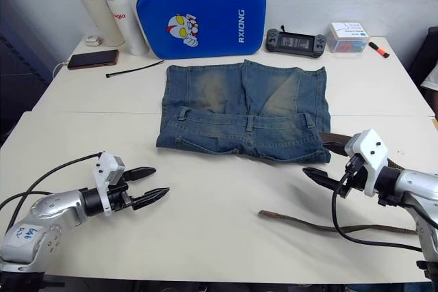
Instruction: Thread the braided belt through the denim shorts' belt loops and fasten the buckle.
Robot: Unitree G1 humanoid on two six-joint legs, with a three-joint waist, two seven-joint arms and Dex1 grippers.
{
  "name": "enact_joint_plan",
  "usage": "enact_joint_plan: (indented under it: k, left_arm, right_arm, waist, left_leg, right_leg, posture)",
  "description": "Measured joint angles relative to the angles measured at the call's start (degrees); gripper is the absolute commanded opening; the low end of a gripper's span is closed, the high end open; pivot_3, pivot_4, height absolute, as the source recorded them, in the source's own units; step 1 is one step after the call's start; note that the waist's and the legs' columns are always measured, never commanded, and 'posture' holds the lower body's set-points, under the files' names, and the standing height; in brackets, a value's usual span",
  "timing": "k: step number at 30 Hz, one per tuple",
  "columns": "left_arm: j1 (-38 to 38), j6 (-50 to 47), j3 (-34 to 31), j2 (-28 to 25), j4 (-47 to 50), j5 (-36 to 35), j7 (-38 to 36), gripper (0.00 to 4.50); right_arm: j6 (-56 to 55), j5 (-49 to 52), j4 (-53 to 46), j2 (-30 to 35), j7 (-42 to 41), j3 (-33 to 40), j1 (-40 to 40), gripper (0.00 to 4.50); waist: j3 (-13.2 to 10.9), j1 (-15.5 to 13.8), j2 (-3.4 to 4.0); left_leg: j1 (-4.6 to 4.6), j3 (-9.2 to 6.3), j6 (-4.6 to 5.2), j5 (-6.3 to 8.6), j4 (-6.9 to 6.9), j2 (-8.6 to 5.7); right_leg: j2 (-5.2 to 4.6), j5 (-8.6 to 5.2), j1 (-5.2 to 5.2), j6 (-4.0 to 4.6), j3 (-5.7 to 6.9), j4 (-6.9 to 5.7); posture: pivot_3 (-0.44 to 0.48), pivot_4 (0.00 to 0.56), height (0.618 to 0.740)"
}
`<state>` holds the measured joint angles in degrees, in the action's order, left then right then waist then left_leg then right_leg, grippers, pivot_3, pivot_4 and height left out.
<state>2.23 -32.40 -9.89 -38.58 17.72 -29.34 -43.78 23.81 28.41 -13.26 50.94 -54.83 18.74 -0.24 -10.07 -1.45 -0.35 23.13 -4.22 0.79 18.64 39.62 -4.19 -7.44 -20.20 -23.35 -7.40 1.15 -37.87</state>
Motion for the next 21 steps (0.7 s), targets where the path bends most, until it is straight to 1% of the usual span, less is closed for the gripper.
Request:
enact_joint_plan:
  k: [2,5,11,21]
  left_arm:
    - [0.03,-0.03,-0.16,0.18,0.03,-0.18,0.03,4.47]
    - [0.04,0.0,-0.78,1.92,0.65,-1.97,0.0,4.47]
    - [-0.19,-1.16,-1.78,1.86,1.47,-5.49,-1.68,4.47]
    - [-2.04,-0.68,-1.55,0.64,2.27,-5.59,-2.9,4.47]
  right_arm:
    - [-0.07,0.01,0.05,0.0,-0.18,0.0,-0.03,4.5]
    - [-0.37,0.02,0.4,0.0,-1.06,0.0,-0.19,4.5]
    - [-1.35,-0.16,2.16,0.0,-1.88,0.0,-0.37,4.5]
    - [-1.45,-0.25,2.51,0.0,-1.29,0.0,-0.61,4.5]
  waist:
    - [0.0,0.0,0.0]
    - [0.0,0.0,0.0]
    - [0.0,0.02,0.0]
    - [0.0,-0.07,0.0]
  left_leg:
    - [0.0,0.0,0.0,0.0,0.0,0.0]
    - [0.0,0.0,0.0,0.0,0.01,0.0]
    - [0.0,0.0,0.0,0.0,0.02,0.0]
    - [0.0,0.0,-0.01,0.0,0.05,0.0]
  right_leg:
    - [0.0,0.0,0.0,0.0,0.0,0.0]
    - [0.0,0.0,0.0,0.0,0.0,-0.01]
    - [0.0,0.0,0.0,0.0,0.0,-0.02]
    - [0.0,0.0,0.01,0.0,0.01,-0.03]
  posture:
    - [0.0,0.15,0.677]
    - [0.0,0.15,0.677]
    - [0.0,0.15,0.677]
    - [0.0,0.15,0.677]
